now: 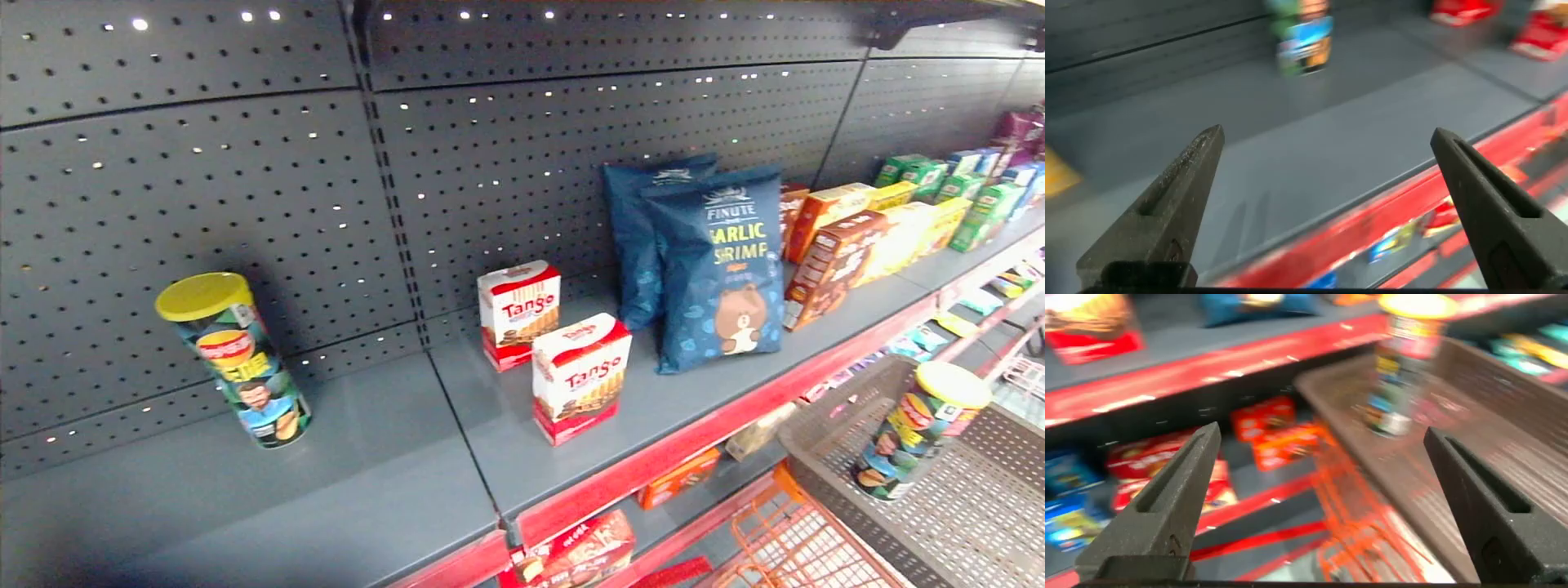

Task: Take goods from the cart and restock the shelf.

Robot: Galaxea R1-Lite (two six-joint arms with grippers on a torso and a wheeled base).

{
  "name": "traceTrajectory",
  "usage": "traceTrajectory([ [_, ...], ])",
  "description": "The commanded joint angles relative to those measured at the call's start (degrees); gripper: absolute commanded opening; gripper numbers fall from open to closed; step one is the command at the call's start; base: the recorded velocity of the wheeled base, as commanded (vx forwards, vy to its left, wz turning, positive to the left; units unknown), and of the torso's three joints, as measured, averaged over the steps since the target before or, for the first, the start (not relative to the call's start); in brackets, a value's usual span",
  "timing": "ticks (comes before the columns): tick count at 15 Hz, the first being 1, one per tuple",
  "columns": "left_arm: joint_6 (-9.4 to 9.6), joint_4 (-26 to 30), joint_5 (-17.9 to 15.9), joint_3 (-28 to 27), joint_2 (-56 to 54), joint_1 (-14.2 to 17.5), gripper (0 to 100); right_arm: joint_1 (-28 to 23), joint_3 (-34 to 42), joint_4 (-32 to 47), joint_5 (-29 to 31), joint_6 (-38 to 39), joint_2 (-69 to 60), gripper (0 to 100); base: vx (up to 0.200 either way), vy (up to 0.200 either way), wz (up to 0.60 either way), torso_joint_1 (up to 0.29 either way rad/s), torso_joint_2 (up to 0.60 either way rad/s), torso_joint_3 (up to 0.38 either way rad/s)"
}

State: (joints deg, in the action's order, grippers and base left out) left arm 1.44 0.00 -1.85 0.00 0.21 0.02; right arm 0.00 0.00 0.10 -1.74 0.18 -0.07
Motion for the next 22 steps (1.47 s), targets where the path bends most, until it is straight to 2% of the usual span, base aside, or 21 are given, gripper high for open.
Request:
traceTrajectory([
  [1, -0.03, 0.0, 0.0, 0.0, 0.0, 0.1, 100, 0.0, 0.0, 0.0, 0.0, 0.1, 0.1, 100, 0.0, 0.0, -0.6, 0.002, 0.01, 0.002],
  [5, 0.06, 0.0, 0.0, 0.0, 0.1, 0.1, 100, 0.0, 0.0, 0.0, 0.0, 0.0, 0.1, 100, 0.0, 0.0, -0.6, 0.001, 0.0, 0.0],
  [12, -0.03, 0.0, 0.0, 0.0, 0.1, 0.1, 100, 0.0, 0.0, 0.1, 0.0, 0.1, 0.1, 100, 0.0, 0.0, 0.0, 0.0, 0.0, 0.0],
  [14, -0.03, 0.0, 0.0, 0.0, 0.1, 0.1, 100, 0.0, 0.0, 0.1, 0.0, 0.0, 0.1, 100, 0.0, 0.0, -0.6, 0.0, 0.0, 0.005],
  [22, -0.03, 0.0, 0.0, 0.0, 0.1, 0.1, 100, 0.0, 0.0, 0.0, 0.0, 0.1, 0.1, 100, 0.0, 0.0, 0.0, 0.0, 0.0, 0.0],
])
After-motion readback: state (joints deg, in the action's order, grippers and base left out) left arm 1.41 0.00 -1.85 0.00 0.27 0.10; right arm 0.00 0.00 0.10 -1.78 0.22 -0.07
